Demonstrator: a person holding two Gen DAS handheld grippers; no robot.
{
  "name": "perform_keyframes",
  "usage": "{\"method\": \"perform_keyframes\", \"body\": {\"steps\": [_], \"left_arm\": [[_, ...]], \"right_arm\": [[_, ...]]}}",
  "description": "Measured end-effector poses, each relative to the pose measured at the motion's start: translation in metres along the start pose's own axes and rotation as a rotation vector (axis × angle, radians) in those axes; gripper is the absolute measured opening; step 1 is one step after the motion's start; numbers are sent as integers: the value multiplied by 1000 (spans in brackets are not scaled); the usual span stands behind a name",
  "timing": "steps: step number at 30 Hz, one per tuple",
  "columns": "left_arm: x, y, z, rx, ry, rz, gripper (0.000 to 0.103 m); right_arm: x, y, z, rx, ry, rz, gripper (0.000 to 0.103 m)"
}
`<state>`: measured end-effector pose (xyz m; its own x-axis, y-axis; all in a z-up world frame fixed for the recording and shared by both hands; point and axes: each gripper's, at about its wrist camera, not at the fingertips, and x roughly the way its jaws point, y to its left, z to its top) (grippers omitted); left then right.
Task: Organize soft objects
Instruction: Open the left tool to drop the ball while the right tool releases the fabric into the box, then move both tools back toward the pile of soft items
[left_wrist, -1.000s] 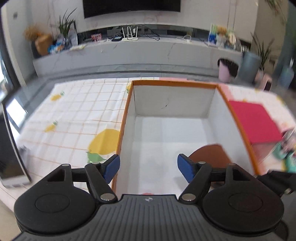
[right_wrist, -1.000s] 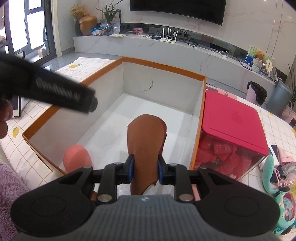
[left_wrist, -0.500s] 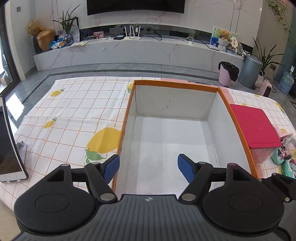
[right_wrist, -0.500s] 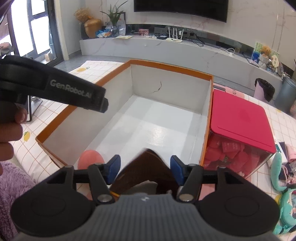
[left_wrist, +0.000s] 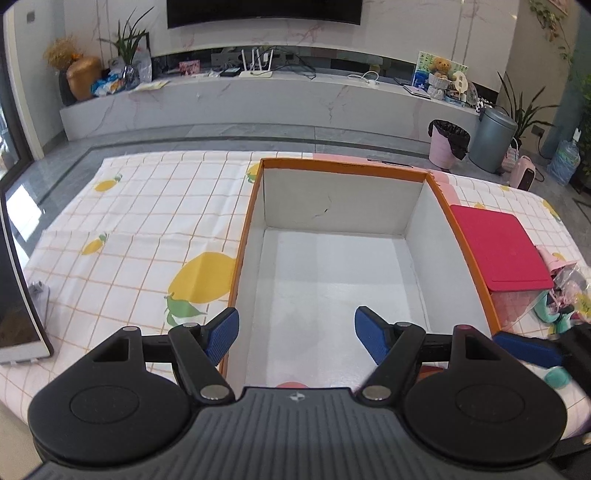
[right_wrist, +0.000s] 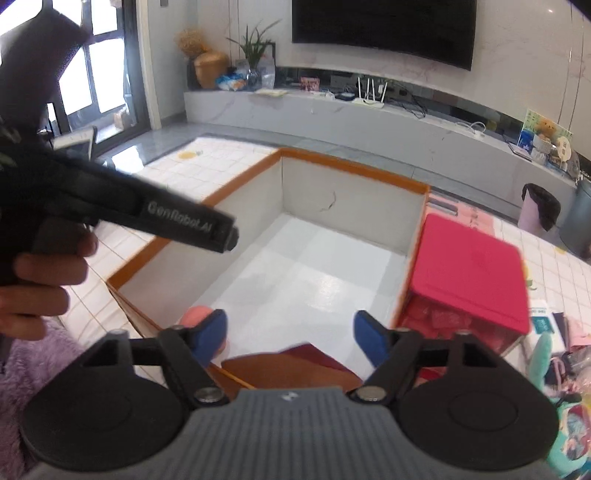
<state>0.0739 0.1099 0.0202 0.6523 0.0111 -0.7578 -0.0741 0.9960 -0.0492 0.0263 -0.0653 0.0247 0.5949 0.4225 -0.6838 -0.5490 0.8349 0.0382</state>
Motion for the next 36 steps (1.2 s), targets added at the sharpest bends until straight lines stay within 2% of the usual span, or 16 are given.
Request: {"method": "perform_keyframes", "body": {"steps": [2, 7, 14, 18, 20, 24, 28, 33, 36], "left_arm": [[0, 4, 1, -22, 8, -8, 84], [-2, 5, 1, -42, 15, -42, 84], [-17, -8, 1, -16, -20, -69, 84], [-27, -16, 2, 12, -57, -58, 84], [-28, -19, 2, 16, -59, -51, 84], [-30, -27, 3, 29, -72, -38, 84], [-38, -41, 5, 32, -104, -37, 84], [-46, -71, 4, 76, -131, -66, 84], [-47, -95, 3, 113, -147, -76, 84]], "right_arm": [[-13, -11, 4, 19, -24, -11, 67], [-34, -32, 9, 80, -60, -65, 67], [-38, -37, 5, 102, -55, -100, 82], [-37, -43, 5, 123, -42, -136, 83], [-43, -48, 3, 134, -50, -146, 88], [-58, -60, 1, 146, -76, -194, 90], [-77, -81, -7, 157, -91, -274, 96], [-104, -113, -20, 172, -87, -478, 96], [-120, -136, -29, 224, -94, -527, 98]]}}
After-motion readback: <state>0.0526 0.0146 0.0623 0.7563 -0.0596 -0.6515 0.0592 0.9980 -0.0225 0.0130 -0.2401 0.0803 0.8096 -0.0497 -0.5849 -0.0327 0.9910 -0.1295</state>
